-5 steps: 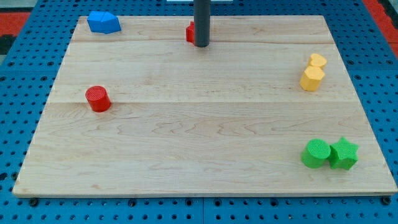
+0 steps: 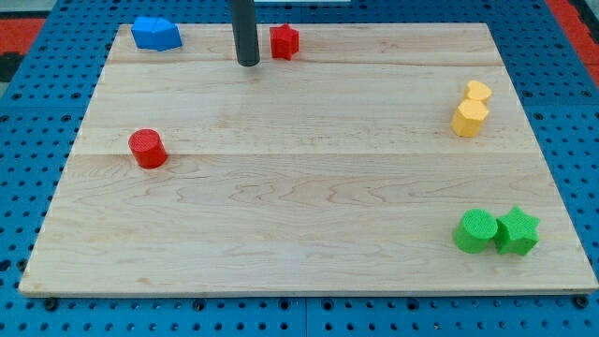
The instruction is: Move the red circle to the right of red star
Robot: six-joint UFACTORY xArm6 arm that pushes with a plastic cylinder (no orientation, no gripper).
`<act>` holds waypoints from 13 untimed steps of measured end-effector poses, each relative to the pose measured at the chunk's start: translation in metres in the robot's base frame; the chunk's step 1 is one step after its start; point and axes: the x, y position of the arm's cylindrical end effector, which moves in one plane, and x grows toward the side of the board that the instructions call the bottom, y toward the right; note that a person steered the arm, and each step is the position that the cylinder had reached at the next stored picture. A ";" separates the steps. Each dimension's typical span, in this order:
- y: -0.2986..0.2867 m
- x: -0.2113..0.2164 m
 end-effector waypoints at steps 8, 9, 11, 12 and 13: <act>-0.210 0.188; -0.141 0.205; -0.037 0.163; -0.099 0.200; -0.132 0.180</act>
